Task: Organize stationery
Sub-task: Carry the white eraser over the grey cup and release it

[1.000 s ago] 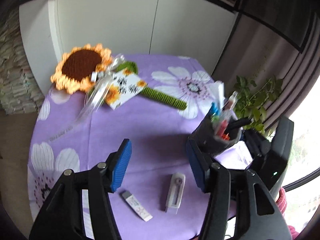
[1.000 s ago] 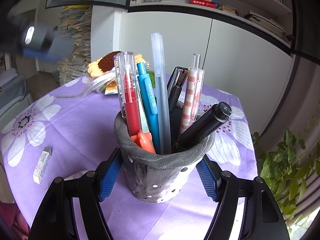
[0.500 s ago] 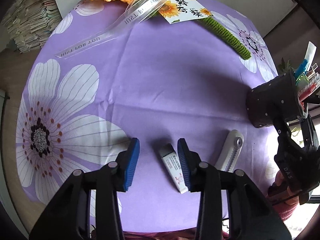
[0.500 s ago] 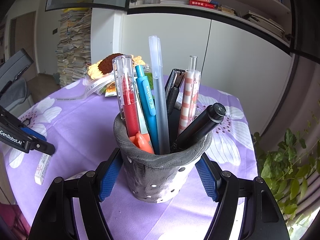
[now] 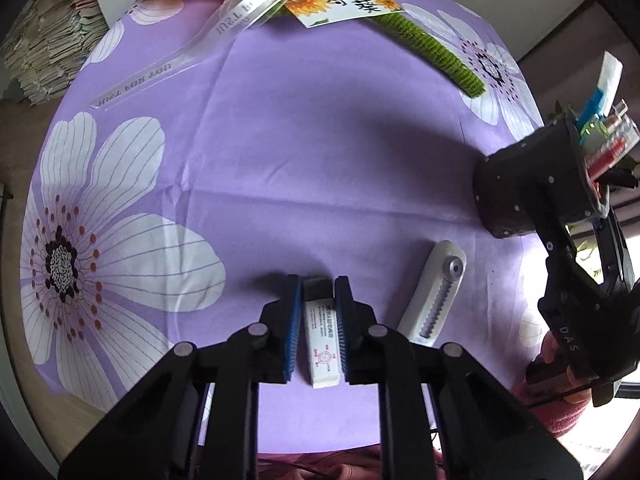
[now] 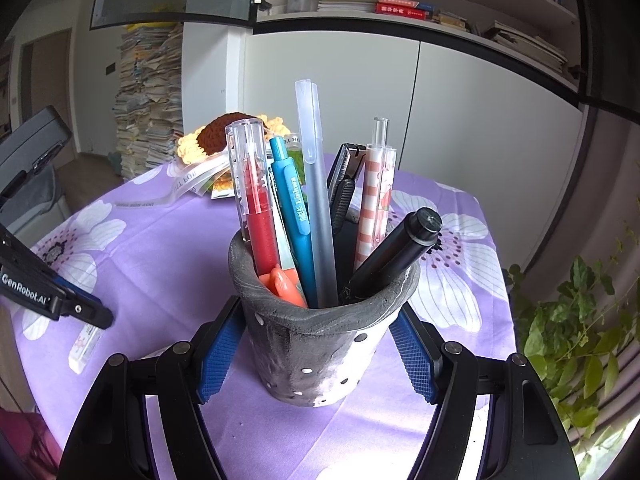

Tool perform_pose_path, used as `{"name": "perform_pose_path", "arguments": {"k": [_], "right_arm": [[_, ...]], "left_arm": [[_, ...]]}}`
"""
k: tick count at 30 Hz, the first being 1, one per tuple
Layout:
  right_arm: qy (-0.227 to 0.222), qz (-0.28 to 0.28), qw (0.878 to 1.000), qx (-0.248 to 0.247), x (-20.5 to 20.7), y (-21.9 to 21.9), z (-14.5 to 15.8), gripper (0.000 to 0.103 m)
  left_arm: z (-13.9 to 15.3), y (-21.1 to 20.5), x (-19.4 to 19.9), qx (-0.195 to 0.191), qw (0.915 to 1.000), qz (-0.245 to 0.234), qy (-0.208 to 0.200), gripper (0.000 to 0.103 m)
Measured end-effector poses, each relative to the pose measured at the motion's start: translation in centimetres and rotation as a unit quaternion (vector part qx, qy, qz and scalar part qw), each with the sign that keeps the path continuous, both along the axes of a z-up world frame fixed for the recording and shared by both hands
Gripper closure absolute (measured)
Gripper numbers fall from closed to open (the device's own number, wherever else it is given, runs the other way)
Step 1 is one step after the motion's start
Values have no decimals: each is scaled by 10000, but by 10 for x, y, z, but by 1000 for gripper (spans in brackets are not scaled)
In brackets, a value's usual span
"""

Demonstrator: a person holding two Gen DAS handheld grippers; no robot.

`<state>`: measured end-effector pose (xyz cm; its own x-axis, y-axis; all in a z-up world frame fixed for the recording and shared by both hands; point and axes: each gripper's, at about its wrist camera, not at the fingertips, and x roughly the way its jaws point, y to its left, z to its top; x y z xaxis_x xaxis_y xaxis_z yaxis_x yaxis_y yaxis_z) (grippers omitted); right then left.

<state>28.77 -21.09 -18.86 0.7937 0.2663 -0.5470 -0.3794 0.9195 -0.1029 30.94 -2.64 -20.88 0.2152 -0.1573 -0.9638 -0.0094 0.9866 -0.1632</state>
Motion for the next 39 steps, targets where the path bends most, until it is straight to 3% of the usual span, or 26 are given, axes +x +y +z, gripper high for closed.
{"name": "perform_pose_path", "arguments": {"k": [4, 11, 17, 24, 30, 39], "right_arm": [[1, -2, 10000, 2, 0, 0, 0, 30], [-1, 2, 10000, 5, -1, 1, 0, 30], [2, -10, 10000, -15, -1, 2, 0, 30], [4, -19, 10000, -40, -1, 3, 0, 30], [22, -10, 10000, -18, 0, 1, 0, 30], [8, -5, 10000, -23, 0, 1, 0, 30]], "left_arm": [[15, -12, -4, 135, 9981, -320, -501, 89], [61, -12, -9, -51, 9901, -389, -1351, 89], [110, -41, -5, -561, 9725, -838, -2101, 90], [165, -76, -9, -752, 9459, -1318, -2868, 90], [169, -98, -9, -698, 9354, -1686, -3028, 90], [132, -128, 11, -377, 9476, -1986, -2475, 90]]}}
